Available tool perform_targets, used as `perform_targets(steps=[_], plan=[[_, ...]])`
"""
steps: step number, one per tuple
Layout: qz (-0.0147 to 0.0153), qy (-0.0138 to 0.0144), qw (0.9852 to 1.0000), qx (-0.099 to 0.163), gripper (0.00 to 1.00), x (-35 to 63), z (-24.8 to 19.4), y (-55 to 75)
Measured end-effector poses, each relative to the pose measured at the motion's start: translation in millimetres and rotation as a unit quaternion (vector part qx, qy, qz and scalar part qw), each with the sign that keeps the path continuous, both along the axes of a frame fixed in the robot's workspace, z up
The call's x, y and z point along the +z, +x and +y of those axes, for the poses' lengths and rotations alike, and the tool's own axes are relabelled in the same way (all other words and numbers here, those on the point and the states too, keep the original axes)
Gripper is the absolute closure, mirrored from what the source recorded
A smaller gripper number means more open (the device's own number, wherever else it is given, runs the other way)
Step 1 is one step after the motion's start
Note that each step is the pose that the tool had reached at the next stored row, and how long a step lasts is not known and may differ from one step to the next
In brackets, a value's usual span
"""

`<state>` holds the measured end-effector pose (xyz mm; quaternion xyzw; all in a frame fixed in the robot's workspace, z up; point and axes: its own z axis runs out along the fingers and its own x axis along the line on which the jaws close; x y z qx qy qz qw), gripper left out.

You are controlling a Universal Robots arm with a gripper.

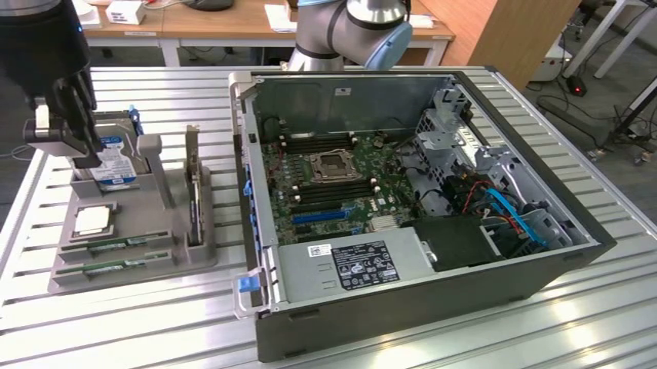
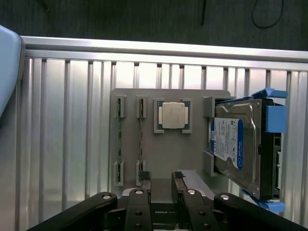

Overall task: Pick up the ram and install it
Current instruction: 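Pick up the ram and move it above insertion slot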

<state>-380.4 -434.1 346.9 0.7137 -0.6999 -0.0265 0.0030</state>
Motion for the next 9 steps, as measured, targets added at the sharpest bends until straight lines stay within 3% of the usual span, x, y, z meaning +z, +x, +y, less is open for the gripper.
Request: perform_targets(steps=[6, 9], plan=[[0.0000, 0.0000, 1.0000, 0.000, 0.70, -0.9, -2.0, -0.1], [0.0000, 0.0000, 1.0000, 0.000, 0.70, -0.8, -21.0, 0.0]])
